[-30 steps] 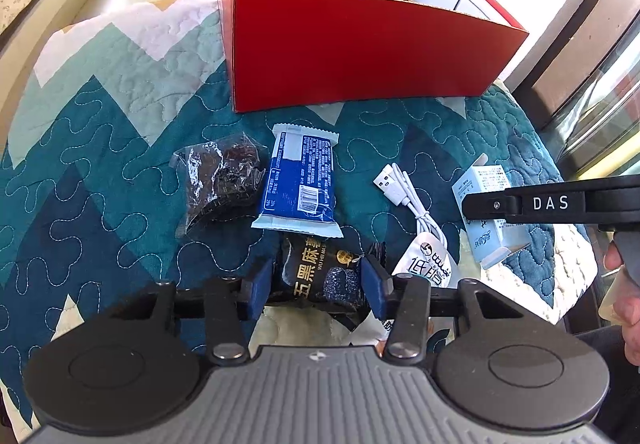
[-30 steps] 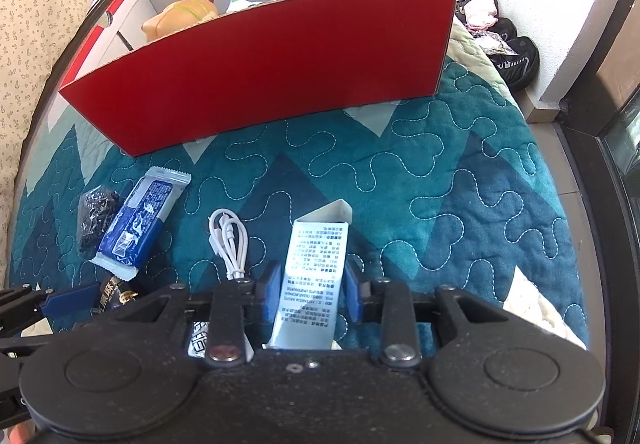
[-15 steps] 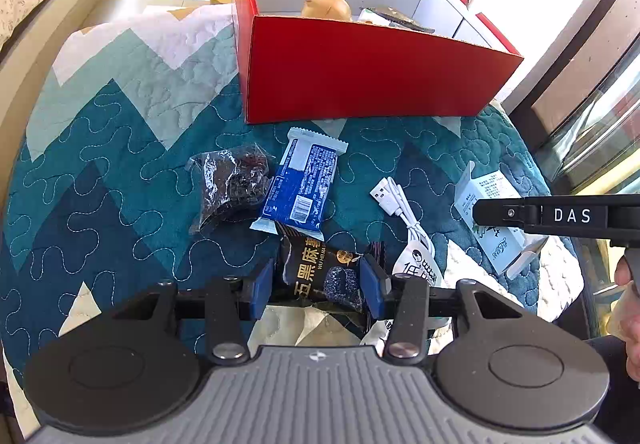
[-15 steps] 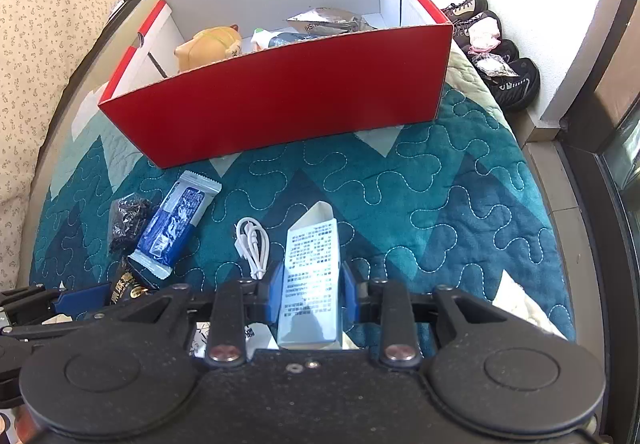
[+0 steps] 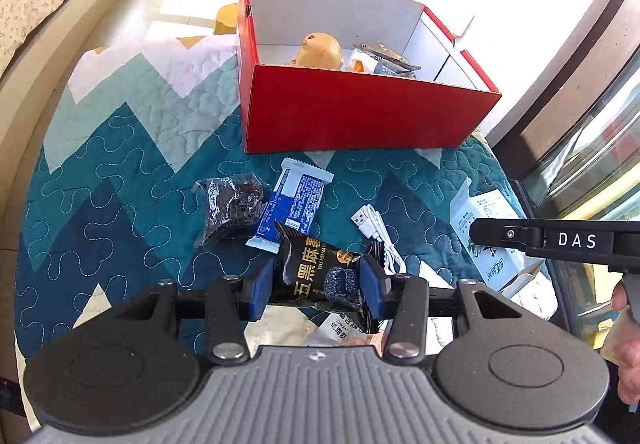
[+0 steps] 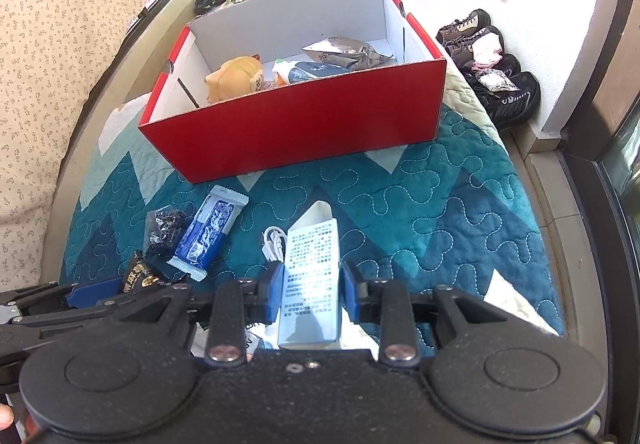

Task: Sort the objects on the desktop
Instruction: 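Lift the milk carton and black snack bag and carry both toward the shoebox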

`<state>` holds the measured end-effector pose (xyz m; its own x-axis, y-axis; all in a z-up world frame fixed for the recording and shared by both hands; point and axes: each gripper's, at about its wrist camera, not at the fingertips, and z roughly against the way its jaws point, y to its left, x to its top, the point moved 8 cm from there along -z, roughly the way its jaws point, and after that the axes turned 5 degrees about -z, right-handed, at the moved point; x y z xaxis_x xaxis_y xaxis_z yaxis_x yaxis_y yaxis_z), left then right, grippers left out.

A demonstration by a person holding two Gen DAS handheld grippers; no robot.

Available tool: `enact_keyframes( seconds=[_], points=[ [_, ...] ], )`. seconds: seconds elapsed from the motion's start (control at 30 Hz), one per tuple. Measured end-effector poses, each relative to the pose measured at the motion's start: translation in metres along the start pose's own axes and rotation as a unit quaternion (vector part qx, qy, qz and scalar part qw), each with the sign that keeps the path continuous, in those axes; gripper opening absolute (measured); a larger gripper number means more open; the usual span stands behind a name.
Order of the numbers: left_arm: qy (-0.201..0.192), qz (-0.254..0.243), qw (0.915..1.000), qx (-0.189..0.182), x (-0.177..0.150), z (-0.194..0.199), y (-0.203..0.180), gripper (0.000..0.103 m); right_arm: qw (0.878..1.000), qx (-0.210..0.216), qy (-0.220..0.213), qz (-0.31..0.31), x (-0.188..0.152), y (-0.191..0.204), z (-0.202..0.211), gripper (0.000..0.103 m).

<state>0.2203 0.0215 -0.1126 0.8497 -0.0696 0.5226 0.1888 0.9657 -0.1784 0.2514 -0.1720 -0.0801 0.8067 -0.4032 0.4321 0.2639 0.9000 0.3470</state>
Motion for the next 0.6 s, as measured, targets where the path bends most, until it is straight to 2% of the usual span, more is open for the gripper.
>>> enact_keyframes(
  seconds=[0.4, 0.6],
  points=[
    [-0.033, 0.004, 0.9994, 0.009, 0.025, 0.040, -0.020, 0.045, 1.000, 0.018, -0.021, 0.004, 0.010, 0.011, 0.044, 0.030],
    [-0.050, -0.001, 0.9988, 0.000, 0.045, 0.055, -0.037, 0.045, 0.999, 0.035, -0.034, -0.007, 0.019, 0.013, 0.064, 0.030]
  ],
)
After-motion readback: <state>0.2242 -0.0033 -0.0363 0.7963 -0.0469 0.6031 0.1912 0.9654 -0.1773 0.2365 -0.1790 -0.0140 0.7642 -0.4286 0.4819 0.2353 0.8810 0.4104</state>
